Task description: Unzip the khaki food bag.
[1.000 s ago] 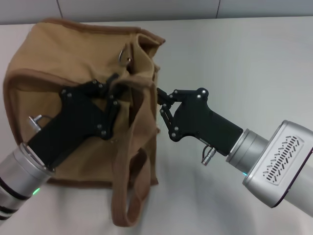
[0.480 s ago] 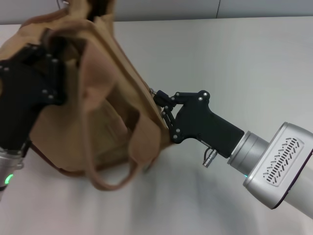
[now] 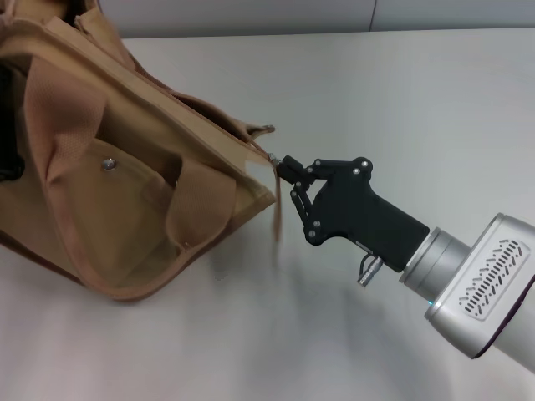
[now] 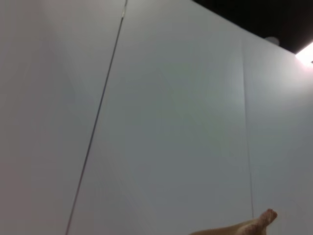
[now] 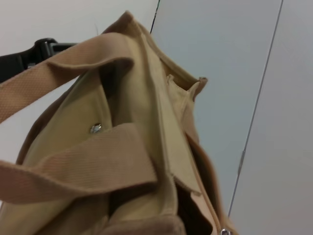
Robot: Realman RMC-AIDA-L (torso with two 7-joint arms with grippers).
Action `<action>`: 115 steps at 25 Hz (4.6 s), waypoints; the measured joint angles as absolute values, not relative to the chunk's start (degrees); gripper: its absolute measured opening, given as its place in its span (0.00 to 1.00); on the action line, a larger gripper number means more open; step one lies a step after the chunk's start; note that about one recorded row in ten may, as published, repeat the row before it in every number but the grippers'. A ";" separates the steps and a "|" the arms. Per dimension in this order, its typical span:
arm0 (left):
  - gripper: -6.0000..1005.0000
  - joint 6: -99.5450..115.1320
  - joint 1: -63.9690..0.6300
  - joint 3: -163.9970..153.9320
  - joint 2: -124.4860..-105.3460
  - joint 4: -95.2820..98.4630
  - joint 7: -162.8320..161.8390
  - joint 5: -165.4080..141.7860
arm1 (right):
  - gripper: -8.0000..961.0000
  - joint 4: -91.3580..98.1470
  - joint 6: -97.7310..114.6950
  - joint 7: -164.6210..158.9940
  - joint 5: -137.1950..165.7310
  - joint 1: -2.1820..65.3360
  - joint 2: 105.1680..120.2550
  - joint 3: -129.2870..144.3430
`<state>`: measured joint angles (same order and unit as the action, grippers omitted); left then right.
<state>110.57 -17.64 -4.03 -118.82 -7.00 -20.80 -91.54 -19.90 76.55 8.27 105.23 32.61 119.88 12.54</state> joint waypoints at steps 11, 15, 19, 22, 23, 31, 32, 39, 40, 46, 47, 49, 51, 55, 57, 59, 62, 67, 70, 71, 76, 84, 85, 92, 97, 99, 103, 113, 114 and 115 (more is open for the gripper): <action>0.08 108.59 -16.96 -4.15 -118.82 -6.81 -20.99 -91.56 | 0.16 -19.61 75.70 7.90 105.46 31.87 119.88 5.90; 0.08 108.34 -16.98 -4.28 -118.82 -6.77 -21.00 -91.77 | 0.24 -18.92 73.19 8.07 105.60 33.35 119.88 6.10; 0.08 108.30 -17.24 -4.59 -118.87 -6.76 -21.00 -91.96 | 0.32 -18.28 69.54 8.33 105.65 35.64 119.88 5.76; 0.08 108.25 -17.36 -4.71 -118.90 -6.78 -21.01 -92.03 | 0.46 -18.03 67.81 8.62 105.86 37.31 119.88 5.97; 0.08 108.19 -17.38 -4.75 -118.91 -6.82 -21.01 -92.04 | 0.51 -18.03 67.36 8.96 106.17 37.79 119.89 5.98; 0.08 108.01 -17.05 -5.42 -118.98 -7.14 -21.01 -92.08 | 0.66 -19.32 62.39 11.75 107.39 41.00 119.88 5.95; 0.08 107.90 -17.00 -5.42 -119.00 -7.15 -21.01 -92.08 | 0.65 -19.37 62.20 11.75 107.79 41.17 119.88 5.95; 0.08 106.54 -16.75 -6.07 -119.00 -7.37 -21.01 -92.11 | 0.35 -19.52 62.04 11.96 110.04 41.35 119.88 5.57; 0.08 106.54 -16.73 -6.19 -119.01 -7.37 -21.01 -92.11 | 0.33 -19.54 62.04 12.00 110.06 41.35 119.89 5.65; 0.08 106.39 -16.70 -6.26 -119.00 -7.39 -21.01 -92.11 | 0.19 -19.60 62.04 12.04 111.45 41.33 119.88 5.48; 0.08 106.27 -16.70 -6.28 -119.02 -7.38 -21.01 -92.11 | 0.16 -19.62 62.03 12.05 111.70 41.33 119.88 5.35; 0.08 105.82 -16.83 -6.37 -119.06 -7.38 -21.01 -92.11 | 0.13 -19.69 62.05 12.05 111.76 41.42 119.88 5.33; 0.08 105.48 -16.97 -6.59 -119.07 -7.38 -21.01 -92.10 | 0.12 -19.89 62.34 12.05 111.78 41.51 119.88 5.08; 0.08 105.09 -17.15 -7.30 -119.09 -7.38 -21.01 -92.09 | 0.09 -20.19 64.34 11.67 111.81 41.31 119.89 2.88; 0.08 104.88 -17.23 -8.07 -119.09 -7.38 -21.01 -92.09 | 0.07 -20.21 66.45 11.55 111.83 40.50 119.89 1.15; 0.08 104.50 -17.35 -9.30 -119.09 -7.38 -21.01 -92.09 | 0.06 -20.20 68.71 11.23 111.84 39.56 119.89 -0.67; 0.08 103.33 -17.48 -11.52 -119.12 -7.52 -21.01 -92.11 | 0.06 -19.73 72.52 8.08 111.83 38.68 119.84 -2.59; 0.08 101.14 -18.22 -14.97 -119.18 -9.05 -20.76 -92.17 | 0.05 -15.19 77.25 -6.12 111.83 38.96 119.63 -3.01; 0.08 100.25 -18.97 -17.17 -119.18 -9.59 -20.77 -92.13 | 0.05 -13.74 77.83 -10.27 111.83 39.14 119.63 -3.02; 0.08 99.06 -19.41 -17.93 -119.18 -10.37 -20.90 -92.11 | 0.06 -13.11 78.33 -12.31 111.82 39.18 119.63 -3.02; 0.08 94.69 -21.07 -18.66 -119.18 -13.47 -20.85 -92.15 | 0.09 -9.87 80.79 -21.21 111.15 38.73 119.60 -4.66; 0.15 91.90 -22.06 -16.25 -119.14 -14.19 -28.37 -92.13 | 0.14 -9.74 82.01 -22.68 111.01 37.66 119.75 -7.66; 0.17 93.15 -22.06 -16.45 -119.08 -13.56 -28.36 -92.18 | 0.15 -9.74 82.19 -22.68 110.96 37.47 119.76 -7.89; 0.47 105.27 -20.21 -20.17 -118.79 -6.44 -28.91 -92.27 | 0.32 -8.78 89.95 -24.41 110.92 34.66 119.31 -9.09; 0.72 112.18 -17.78 -22.86 -118.57 1.71 -32.12 -92.28 | 0.50 1.05 98.49 -35.56 113.38 34.00 119.20 -6.47; 0.78 114.08 -16.42 -24.96 -118.32 6.55 -34.38 -92.24 | 0.55 7.68 102.61 -41.38 115.53 34.10 119.11 -2.79; 0.82 114.25 -14.52 -35.97 -115.92 17.02 -41.84 -92.36 | 0.65 19.23 111.52 -50.20 117.06 33.76 118.78 8.91; 0.83 114.07 -16.49 -47.48 -111.39 18.84 -45.96 -94.64 | 0.83 30.46 120.96 -61.10 117.29 33.49 118.41 34.80; 0.83 114.07 -16.69 -47.62 -111.43 18.98 -45.96 -95.29 | 0.83 30.56 120.69 -61.26 117.31 33.52 118.57 35.61; 0.83 114.07 -16.69 -47.62 -111.43 18.98 -45.96 -95.29 | 0.83 30.62 120.47 -61.36 117.33 33.53 118.72 36.14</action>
<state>114.07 -16.69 -47.62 -111.43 18.98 -45.96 -95.29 30.62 120.47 -61.36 117.33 33.53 118.72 36.14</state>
